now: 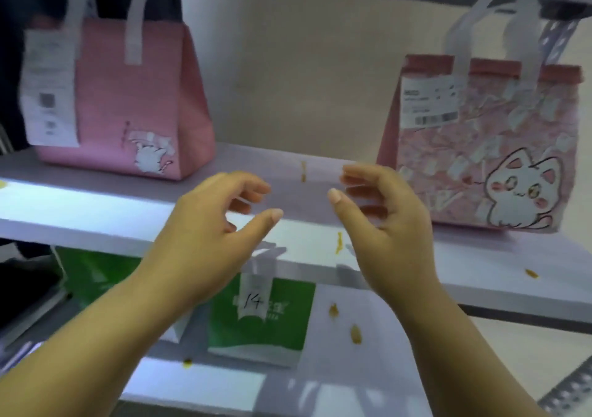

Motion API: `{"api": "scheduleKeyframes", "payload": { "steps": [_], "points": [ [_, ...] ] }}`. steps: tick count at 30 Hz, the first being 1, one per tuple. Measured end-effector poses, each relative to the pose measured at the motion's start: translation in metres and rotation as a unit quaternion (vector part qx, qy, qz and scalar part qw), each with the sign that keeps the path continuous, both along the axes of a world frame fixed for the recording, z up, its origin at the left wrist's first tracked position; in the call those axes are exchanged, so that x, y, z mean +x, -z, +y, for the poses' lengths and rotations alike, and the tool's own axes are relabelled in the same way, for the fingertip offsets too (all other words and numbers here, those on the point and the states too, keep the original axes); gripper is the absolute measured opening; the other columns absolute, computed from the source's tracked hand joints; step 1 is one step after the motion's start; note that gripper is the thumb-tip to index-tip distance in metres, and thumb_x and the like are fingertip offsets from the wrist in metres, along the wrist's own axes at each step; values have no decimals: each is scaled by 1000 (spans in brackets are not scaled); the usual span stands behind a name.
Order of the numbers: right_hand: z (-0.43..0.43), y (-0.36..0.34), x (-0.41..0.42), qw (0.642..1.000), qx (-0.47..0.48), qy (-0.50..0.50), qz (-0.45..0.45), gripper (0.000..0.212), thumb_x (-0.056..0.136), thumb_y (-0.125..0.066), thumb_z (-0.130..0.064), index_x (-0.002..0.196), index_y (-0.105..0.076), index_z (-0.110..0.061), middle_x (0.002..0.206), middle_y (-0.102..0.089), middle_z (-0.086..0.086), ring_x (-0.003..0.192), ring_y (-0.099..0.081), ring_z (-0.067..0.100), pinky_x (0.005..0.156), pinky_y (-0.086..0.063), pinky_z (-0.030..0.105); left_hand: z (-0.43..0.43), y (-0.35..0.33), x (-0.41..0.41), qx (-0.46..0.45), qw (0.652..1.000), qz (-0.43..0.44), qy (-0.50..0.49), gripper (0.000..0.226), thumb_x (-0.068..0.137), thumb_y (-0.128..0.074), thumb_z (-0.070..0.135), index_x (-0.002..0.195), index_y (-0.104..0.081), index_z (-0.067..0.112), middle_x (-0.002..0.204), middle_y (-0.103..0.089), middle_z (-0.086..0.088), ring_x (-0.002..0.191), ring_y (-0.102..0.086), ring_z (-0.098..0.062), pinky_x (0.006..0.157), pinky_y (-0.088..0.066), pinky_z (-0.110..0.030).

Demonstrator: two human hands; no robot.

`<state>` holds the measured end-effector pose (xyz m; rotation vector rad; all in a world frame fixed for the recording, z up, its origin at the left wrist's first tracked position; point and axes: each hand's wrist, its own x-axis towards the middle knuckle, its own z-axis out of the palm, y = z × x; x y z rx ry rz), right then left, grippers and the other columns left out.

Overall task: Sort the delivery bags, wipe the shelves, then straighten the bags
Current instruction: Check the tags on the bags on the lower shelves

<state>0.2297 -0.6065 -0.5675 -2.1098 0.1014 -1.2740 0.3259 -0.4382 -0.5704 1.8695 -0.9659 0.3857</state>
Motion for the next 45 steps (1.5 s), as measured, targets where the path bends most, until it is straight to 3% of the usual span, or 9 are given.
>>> {"api": "scheduleKeyframes", "payload": {
  "steps": [10, 18, 27, 32, 35, 37, 40, 42, 45],
  "points": [
    [138, 81, 32, 997, 42, -69, 9, 15, 84, -64, -25, 99, -65, -21, 94, -67, -7, 89, -64, 11, 74, -53, 24, 139, 90, 36, -22, 1000, 3, 13, 11, 80, -65, 39, 90, -64, 33, 86, -65, 16, 81, -62, -1, 63, -49, -17],
    [220, 152, 73, 995, 43, -35, 87, 11, 83, -62, -27, 95, -65, -27, 90, -65, -14, 86, -61, 6, 70, -49, 17, 207, 179, 92, 34, 997, 64, 24, 9, 80, -69, 26, 84, -63, 31, 81, -63, 16, 80, -59, 4, 63, -44, -8],
    [226, 219, 113, 977, 112, 45, 175, 9, 83, -66, -20, 89, -65, -27, 86, -66, -13, 82, -60, 2, 72, -50, 20, 231, 237, 145, 95, 985, 141, 28, 8, 81, -66, 31, 81, -59, 35, 81, -64, 15, 80, -57, 6, 63, -43, -8],
    [206, 244, 135, 972, 128, 74, 183, 12, 83, -67, -22, 85, -62, -33, 82, -65, -16, 79, -58, -4, 67, -45, 10, 215, 258, 163, 94, 987, 126, 9, 8, 81, -65, 31, 82, -58, 35, 83, -62, 14, 79, -56, 5, 62, -40, -5],
    [190, 245, 153, 970, 145, 88, 176, 14, 84, -67, -22, 83, -58, -33, 81, -63, -16, 75, -59, -1, 61, -43, 9, 204, 269, 170, 89, 989, 117, -4, 10, 83, -64, 31, 91, -58, 34, 91, -57, 15, 85, -54, 2, 68, -37, -8],
    [179, 242, 169, 960, 173, 99, 196, 15, 84, -66, -22, 86, -55, -31, 80, -61, -13, 76, -59, 6, 61, -44, 18, 197, 274, 173, 96, 991, 96, -18, 22, 85, -61, 32, 106, -57, 31, 99, -50, 15, 95, -48, -2, 76, -37, -17],
    [171, 236, 189, 956, 181, 84, 217, 18, 84, -67, -26, 96, -54, -28, 77, -59, -14, 70, -59, 9, 58, -47, 22, 185, 277, 175, 137, 986, 70, -58, 38, 88, -54, 38, 124, -45, 35, 102, -35, 11, 103, -29, -9, 76, -36, -27],
    [170, 235, 198, 961, 185, 50, 202, 22, 84, -67, -31, 102, -55, -29, 87, -60, -17, 79, -61, 8, 66, -51, 25, 176, 277, 176, 174, 979, 65, -78, 42, 89, -50, 41, 129, -37, 36, 98, -24, 9, 100, -20, -11, 72, -36, -29],
    [168, 234, 209, 959, 219, 8, 179, 12, 85, -67, -27, 92, -58, -31, 94, -66, -10, 89, -64, 14, 79, -54, 36, 167, 276, 174, 218, 969, 70, -94, 46, 90, -48, 42, 133, -32, 36, 100, -19, 6, 106, -18, -16, 75, -36, -29]
  ]
}}
